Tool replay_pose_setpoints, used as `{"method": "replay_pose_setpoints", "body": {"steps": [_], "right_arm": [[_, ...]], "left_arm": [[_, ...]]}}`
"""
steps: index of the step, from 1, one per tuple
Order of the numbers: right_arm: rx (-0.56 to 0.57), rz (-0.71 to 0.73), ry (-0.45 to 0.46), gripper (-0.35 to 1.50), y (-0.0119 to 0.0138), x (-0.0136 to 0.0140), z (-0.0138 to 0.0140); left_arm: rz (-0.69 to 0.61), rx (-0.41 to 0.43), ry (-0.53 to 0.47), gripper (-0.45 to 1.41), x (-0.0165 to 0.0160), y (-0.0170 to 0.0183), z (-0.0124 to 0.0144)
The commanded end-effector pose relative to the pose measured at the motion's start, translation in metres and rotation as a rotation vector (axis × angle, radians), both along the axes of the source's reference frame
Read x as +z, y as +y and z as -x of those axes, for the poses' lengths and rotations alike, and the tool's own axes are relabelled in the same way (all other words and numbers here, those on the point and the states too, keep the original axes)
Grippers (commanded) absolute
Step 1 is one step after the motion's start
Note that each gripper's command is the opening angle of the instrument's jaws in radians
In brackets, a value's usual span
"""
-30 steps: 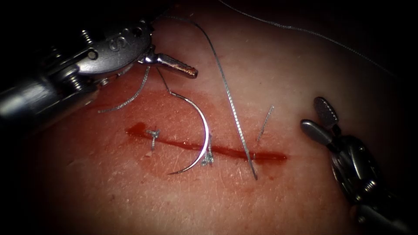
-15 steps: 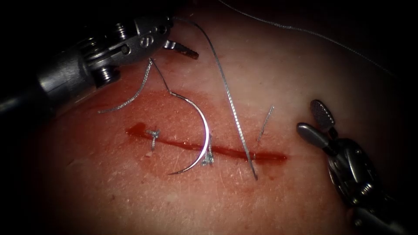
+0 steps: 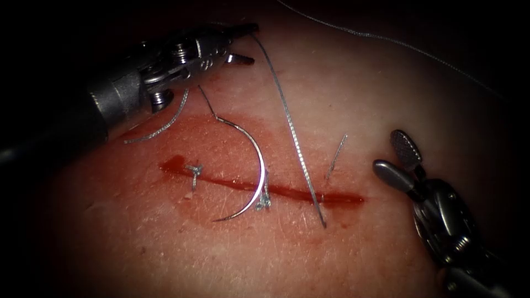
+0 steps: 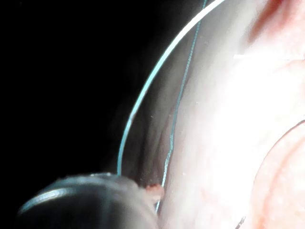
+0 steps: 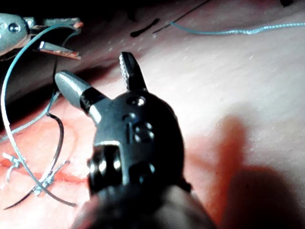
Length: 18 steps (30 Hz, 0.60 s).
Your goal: Wound Closure
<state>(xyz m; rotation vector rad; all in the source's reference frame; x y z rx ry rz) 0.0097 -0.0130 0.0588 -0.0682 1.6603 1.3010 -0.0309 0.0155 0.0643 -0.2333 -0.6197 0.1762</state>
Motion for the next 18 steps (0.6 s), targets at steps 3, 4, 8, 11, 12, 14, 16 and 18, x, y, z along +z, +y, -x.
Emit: {"method": "replay_pose_setpoints", "body": {"steps": [3, 4, 8, 11, 12, 14, 16, 18], "right_arm": [[-0.001, 0.008, 0.004, 0.79, 0.0010, -0.0005, -0.0007], [0.000, 0.004, 0.008, 0.79, 0.0009, -0.0005, -0.0008], [-0.004, 0.004, 0.009, 0.74, 0.0011, -0.0006, -0.0007], [-0.016, 0.005, 0.013, 0.31, 0.0015, -0.0003, -0.0002], [-0.018, 0.004, 0.012, -0.05, 0.0017, -0.0001, 0.0000], [-0.065, 0.012, -0.049, -0.35, 0.0024, 0.0011, 0.0000], [-0.232, 0.076, -0.057, -0.35, 0.0025, 0.0023, 0.0002], [-0.435, 0.104, -0.050, -0.35, 0.0026, 0.0043, -0.0004]], "left_arm": [[-0.013, -0.027, -0.010, -0.45, -0.0014, 0.0019, 0.0002], [-0.083, -0.114, -0.033, -0.45, -0.0016, 0.0019, 0.0002], [-0.147, -0.195, -0.097, -0.45, -0.0028, 0.0012, 0.0003], [-0.172, -0.233, -0.170, -0.45, -0.0054, 0.0011, 0.0007], [-0.199, -0.262, -0.189, -0.45, -0.0062, 0.0009, 0.0009], [-0.249, -0.314, -0.220, -0.45, -0.0074, -0.0002, 0.0021], [-0.291, -0.369, -0.234, -0.45, -0.0079, -0.0014, 0.0034], [-0.356, -0.429, -0.261, -0.45, -0.0080, -0.0032, 0.0053]]}}
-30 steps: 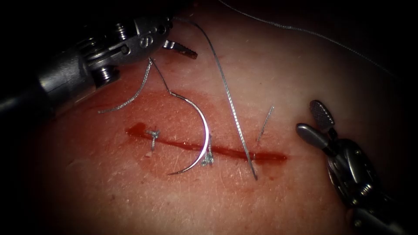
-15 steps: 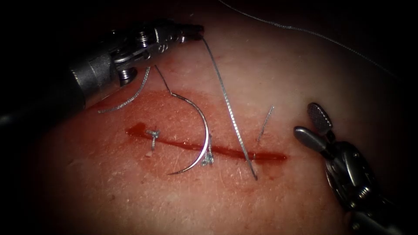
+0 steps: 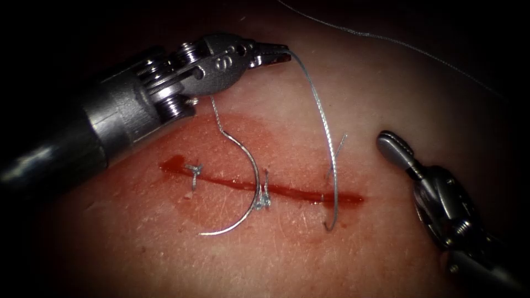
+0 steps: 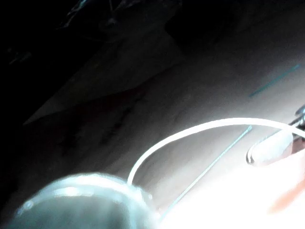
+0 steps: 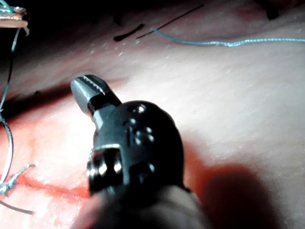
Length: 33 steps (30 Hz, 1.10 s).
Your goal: Wound Closure
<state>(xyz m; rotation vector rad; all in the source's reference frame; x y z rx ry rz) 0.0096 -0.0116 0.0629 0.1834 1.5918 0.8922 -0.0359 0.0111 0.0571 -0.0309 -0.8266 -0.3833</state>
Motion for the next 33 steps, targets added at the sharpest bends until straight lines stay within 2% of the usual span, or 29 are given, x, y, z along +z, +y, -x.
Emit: {"method": "replay_pose_setpoints", "body": {"steps": [1, 3, 4, 6, 9, 10, 13, 15, 16, 18, 20, 21, 23, 24, 27, 31, 33], "right_arm": [[-0.019, 0.011, -0.012, -0.35, 0.0013, 0.0011, -0.0010], [-0.086, 0.053, 0.008, -0.35, 0.0014, 0.0026, -0.0025], [-0.214, 0.075, 0.075, -0.35, 0.0005, 0.0029, -0.0043], [-0.275, 0.102, 0.170, -0.35, -0.0007, 0.0017, -0.0064], [-0.291, 0.121, 0.284, -0.35, -0.0013, -0.0003, -0.0089], [-0.256, 0.113, 0.343, -0.35, -0.0009, -0.0012, -0.0096], [-0.183, 0.100, 0.393, -0.35, 0.0003, -0.0026, -0.0098], [-0.140, 0.128, 0.373, -0.35, 0.0007, -0.0030, -0.0099], [-0.077, 0.143, 0.339, -0.35, 0.0007, -0.0031, -0.0100], [-0.031, 0.162, 0.305, -0.35, 0.0009, -0.0032, -0.0099], [0.064, 0.227, 0.203, -0.35, 0.0012, -0.0038, -0.0095], [0.112, 0.270, 0.085, -0.35, 0.0012, -0.0043, -0.0092], [0.115, 0.299, -0.031, -0.35, 0.0009, -0.0046, -0.0090], [0.099, 0.325, -0.178, -0.35, 0.0006, -0.0046, -0.0086], [0.086, 0.333, -0.336, -0.35, 0.0005, -0.0042, -0.0082], [0.051, 0.356, -0.437, -0.35, 0.0005, -0.0041, -0.0081], [0.047, 0.361, -0.486, -0.35, 0.0007, -0.0039, -0.0080]], "left_arm": [[0.003, 0.000, -0.014, -0.45, -0.0007, 0.0003, 0.0013], [-0.009, -0.017, -0.022, -0.45, 0.0001, -0.0012, 0.0028], [-0.026, -0.037, -0.021, -0.45, 0.0011, -0.0023, 0.0038], [-0.031, -0.023, -0.002, -0.45, 0.0021, -0.0030, 0.0040], [-0.055, 0.003, 0.048, -0.45, 0.0033, -0.0038, 0.0036], [-0.067, 0.015, 0.088, -0.45, 0.0040, -0.0047, 0.0034], [-0.104, 0.045, 0.158, -0.45, 0.0057, -0.0077, 0.0029], [-0.143, 0.065, 0.177, -0.45, 0.0065, -0.0102, 0.0031], [-0.168, 0.079, 0.184, -0.45, 0.0068, -0.0127, 0.0036], [-0.190, 0.092, 0.179, -0.45, 0.0067, -0.0139, 0.0039], [-0.214, 0.098, 0.186, -0.45, 0.0064, -0.0139, 0.0036], [-0.215, 0.101, 0.185, -0.45, 0.0063, -0.0139, 0.0034], [-0.217, 0.102, 0.186, -0.45, 0.0061, -0.0140, 0.0033], [-0.220, 0.103, 0.185, -0.45, 0.0057, -0.0142, 0.0033], [-0.223, 0.102, 0.189, -0.45, 0.0045, -0.0143, 0.0035], [-0.148, 0.147, 0.238, -0.45, 0.0033, -0.0141, 0.0031], [-0.112, 0.204, 0.249, -0.45, 0.0025, -0.0141, 0.0030]]}}
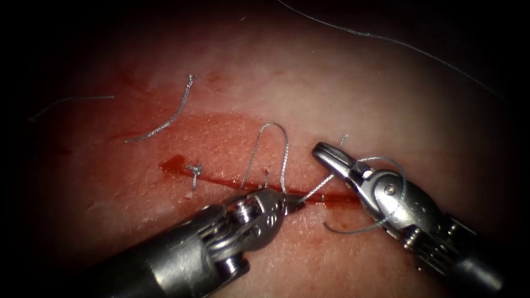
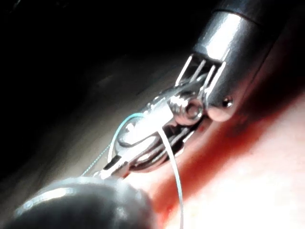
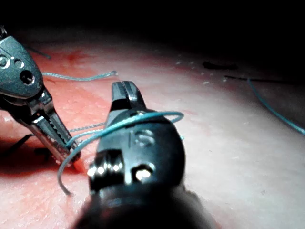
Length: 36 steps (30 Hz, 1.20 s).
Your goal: Wound Closure
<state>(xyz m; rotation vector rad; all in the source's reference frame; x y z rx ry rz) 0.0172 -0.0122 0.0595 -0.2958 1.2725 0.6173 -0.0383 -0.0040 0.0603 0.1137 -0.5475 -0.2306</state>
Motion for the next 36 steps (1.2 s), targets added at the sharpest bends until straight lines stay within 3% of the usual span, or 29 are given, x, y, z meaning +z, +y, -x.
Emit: {"method": "replay_pose_setpoints", "body": {"steps": [1, 6, 12, 16, 19, 23, 26, 28, 30, 36], "right_arm": [[-0.002, 0.011, -0.018, -0.35, 0.0013, -0.0005, -0.0004], [-0.110, 0.025, -0.074, -0.35, 0.0012, 0.0011, 0.0008], [-0.251, 0.029, -0.064, -0.35, 0.0005, 0.0026, 0.0006], [-0.442, 0.040, 0.034, -0.35, 0.0003, 0.0025, -0.0006], [-0.612, 0.044, 0.219, -0.35, 0.0004, 0.0025, -0.0010], [-0.715, 0.032, 0.328, -0.35, 0.0009, 0.0026, -0.0006], [-0.700, 0.025, 0.391, -0.35, 0.0010, 0.0026, -0.0004], [-0.683, 0.014, 0.496, -0.35, 0.0011, 0.0027, -0.0006], [-0.616, -0.014, 0.675, -0.35, 0.0007, 0.0027, -0.0013], [-0.455, -0.139, 0.860, -0.35, -0.0020, 0.0035, -0.0041]], "left_arm": [[0.022, 0.032, -0.009, -0.45, -0.0011, 0.0011, 0.0004], [0.068, 0.144, -0.007, -0.45, -0.0050, 0.0032, 0.0008], [0.151, 0.195, -0.072, -0.45, -0.0079, 0.0045, 0.0013], [0.169, 0.205, -0.085, -0.45, -0.0083, 0.0055, 0.0020], [0.205, 0.190, -0.055, -0.45, -0.0068, 0.0070, 0.0010], [0.233, 0.181, -0.025, -0.45, -0.0052, 0.0074, -0.0003], [0.245, 0.173, -0.021, -0.45, -0.0036, 0.0071, -0.0007], [0.244, 0.177, 0.000, -0.45, -0.0019, 0.0062, -0.0007], [0.186, 0.172, -0.018, -0.45, 0.0003, 0.0041, -0.0005], [0.167, 0.150, -0.006, -0.45, 0.0007, 0.0029, 0.0001]]}}
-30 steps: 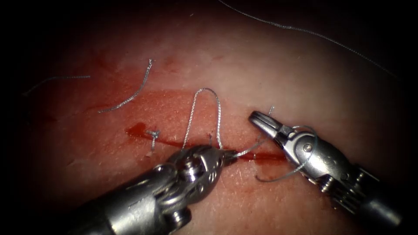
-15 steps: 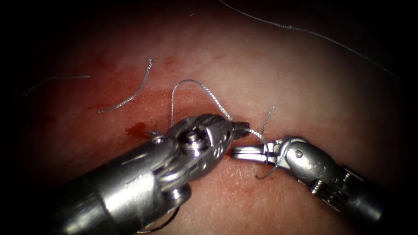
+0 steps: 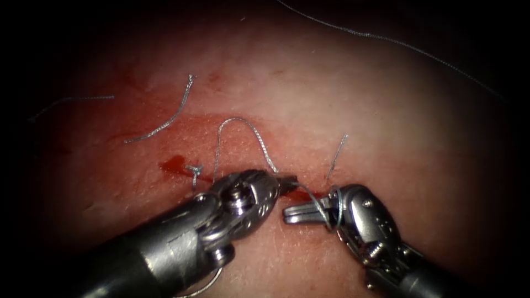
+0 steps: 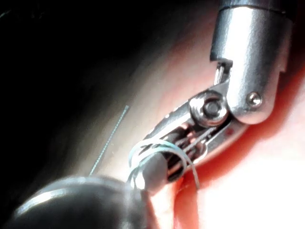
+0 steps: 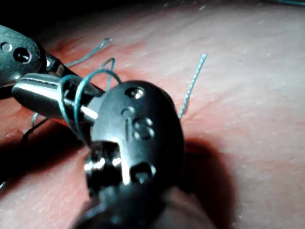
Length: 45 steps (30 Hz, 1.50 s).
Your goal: Wound Closure
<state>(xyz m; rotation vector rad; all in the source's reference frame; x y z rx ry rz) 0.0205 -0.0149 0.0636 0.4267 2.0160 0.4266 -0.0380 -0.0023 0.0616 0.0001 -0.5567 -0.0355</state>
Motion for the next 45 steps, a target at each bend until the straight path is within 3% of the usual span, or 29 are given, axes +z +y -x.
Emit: {"method": "replay_pose_setpoints", "body": {"steps": [1, 5, 13, 14, 18, 22, 24, 28, 35, 38, 39, 41, 42, 45], "right_arm": [[0.027, -0.038, 0.020, -0.35, 0.0004, -0.0005, -0.0008], [0.162, -0.111, -0.009, -0.35, 0.0002, -0.0003, -0.0002], [0.256, -0.138, -0.042, -0.35, 0.0005, -0.0003, 0.0010], [0.364, -0.141, -0.123, -0.35, 0.0004, -0.0008, 0.0007], [0.456, -0.078, -0.305, -0.35, -0.0003, -0.0013, -0.0001], [0.663, -0.134, -0.453, -0.35, -0.0008, -0.0019, -0.0001], [0.764, -0.168, -0.581, -0.35, -0.0013, -0.0020, 0.0001], [0.877, -0.262, -0.709, -0.35, -0.0017, -0.0020, 0.0007], [1.004, -0.456, -0.688, -0.35, -0.0015, -0.0014, 0.0009], [1.022, -0.504, -0.660, -0.35, -0.0011, -0.0012, 0.0009], [1.042, -0.506, -0.664, -0.25, -0.0009, -0.0011, 0.0010], [1.062, -0.519, -0.661, -0.23, -0.0006, -0.0011, 0.0011], [1.078, -0.527, -0.661, -0.32, -0.0005, -0.0010, 0.0012], [1.099, -0.539, -0.672, -0.25, -0.0003, -0.0008, 0.0016]], "left_arm": [[0.006, -0.003, -0.001, -0.45, -0.0006, 0.0010, 0.0005], [-0.012, -0.006, 0.023, -0.45, -0.0004, -0.0002, 0.0007], [-0.034, 0.011, 0.048, -0.45, 0.0002, -0.0016, 0.0008], [-0.035, 0.012, 0.050, -0.45, 0.0001, -0.0017, 0.0008], [-0.039, 0.010, 0.050, -0.45, -0.0003, -0.0016, 0.0012], [-0.044, 0.004, 0.052, -0.45, -0.0009, -0.0016, 0.0018], [-0.035, 0.016, 0.055, -0.45, -0.0009, -0.0017, 0.0023], [0.006, 0.030, 0.086, -0.45, -0.0010, -0.0016, 0.0025], [0.015, 0.030, 0.098, -0.45, -0.0012, -0.0011, 0.0031], [0.015, 0.028, 0.099, -0.45, -0.0012, -0.0011, 0.0033], [0.015, 0.027, 0.099, -0.45, -0.0011, -0.0011, 0.0034], [0.015, 0.026, 0.099, -0.45, -0.0011, -0.0011, 0.0035], [0.015, 0.026, 0.099, -0.45, -0.0012, -0.0011, 0.0034], [0.017, 0.025, 0.102, -0.45, -0.0012, -0.0011, 0.0034]]}}
